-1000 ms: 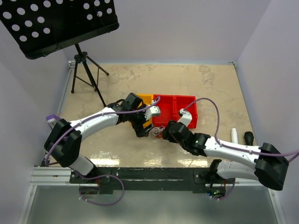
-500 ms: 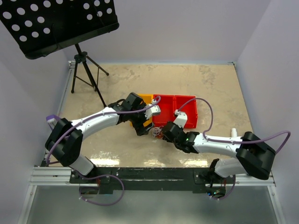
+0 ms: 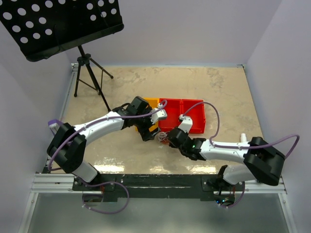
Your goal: Untangle the cables
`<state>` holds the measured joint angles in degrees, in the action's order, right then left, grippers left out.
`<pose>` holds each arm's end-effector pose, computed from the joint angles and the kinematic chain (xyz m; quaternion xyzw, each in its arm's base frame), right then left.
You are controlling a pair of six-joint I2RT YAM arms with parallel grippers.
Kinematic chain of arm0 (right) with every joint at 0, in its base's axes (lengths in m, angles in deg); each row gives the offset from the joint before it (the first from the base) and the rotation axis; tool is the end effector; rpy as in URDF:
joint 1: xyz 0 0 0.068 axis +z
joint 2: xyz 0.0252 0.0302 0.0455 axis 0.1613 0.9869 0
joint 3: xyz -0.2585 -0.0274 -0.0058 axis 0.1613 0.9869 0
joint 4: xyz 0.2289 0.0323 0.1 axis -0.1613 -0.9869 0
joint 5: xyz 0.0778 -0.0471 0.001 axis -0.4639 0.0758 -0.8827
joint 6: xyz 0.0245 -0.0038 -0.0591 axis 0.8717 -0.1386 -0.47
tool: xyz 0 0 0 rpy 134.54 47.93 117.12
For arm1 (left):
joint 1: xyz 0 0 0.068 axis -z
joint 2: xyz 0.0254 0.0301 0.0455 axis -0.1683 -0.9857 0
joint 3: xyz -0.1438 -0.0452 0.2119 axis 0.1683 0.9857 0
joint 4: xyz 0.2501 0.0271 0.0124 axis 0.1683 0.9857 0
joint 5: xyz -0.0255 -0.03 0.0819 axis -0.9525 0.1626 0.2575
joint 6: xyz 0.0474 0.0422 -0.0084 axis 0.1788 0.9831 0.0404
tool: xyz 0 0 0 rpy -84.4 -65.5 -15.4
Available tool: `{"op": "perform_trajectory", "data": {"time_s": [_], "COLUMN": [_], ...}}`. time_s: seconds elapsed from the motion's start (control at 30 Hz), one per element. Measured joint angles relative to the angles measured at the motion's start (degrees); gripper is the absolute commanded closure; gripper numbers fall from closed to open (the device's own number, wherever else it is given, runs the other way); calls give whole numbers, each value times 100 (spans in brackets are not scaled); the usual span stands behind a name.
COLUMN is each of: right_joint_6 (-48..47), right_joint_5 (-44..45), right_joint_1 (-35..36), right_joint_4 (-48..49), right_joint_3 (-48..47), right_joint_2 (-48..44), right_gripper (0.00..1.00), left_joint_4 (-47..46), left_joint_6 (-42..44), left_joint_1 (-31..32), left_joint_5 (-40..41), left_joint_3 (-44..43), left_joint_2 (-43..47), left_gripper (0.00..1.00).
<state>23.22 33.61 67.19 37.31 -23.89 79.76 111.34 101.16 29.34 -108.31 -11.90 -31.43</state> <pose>0.1590 0.2021 0.1487 0.0903 0.8917 0.1509 0.4171 0.2344 -0.2125 0.1955 0.5135 0.7894 -0.2159 0.2581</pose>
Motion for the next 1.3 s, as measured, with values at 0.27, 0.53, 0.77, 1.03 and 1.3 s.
{"op": "perform_trajectory", "data": {"time_s": [0.27,0.53,0.77,1.03,1.3], "right_joint_6": [481,1152,1434,1622,1731], "right_joint_5": [-315,-586,-566,-448,-433], "right_joint_1": [874,1169,1250,1259,1259], "right_joint_4": [-216,-1062,-1547,-1764,-1878], "right_joint_3": [205,291,42,-131,-138], "right_joint_2": [-763,-693,-269,-232,-293], "right_gripper": [100,100,100,100,100], "left_joint_4": [24,118,260,358,181], "left_joint_6": [168,442,719,1051,1344], "left_joint_1": [0,0,66,205,229], "left_joint_5": [-101,-407,-750,-1047,-1128], "left_joint_3": [0,-2,-2,-2,116], "left_joint_2": [0,-4,-81,-109,-179], "left_gripper": [0,1,2,4,7]}}
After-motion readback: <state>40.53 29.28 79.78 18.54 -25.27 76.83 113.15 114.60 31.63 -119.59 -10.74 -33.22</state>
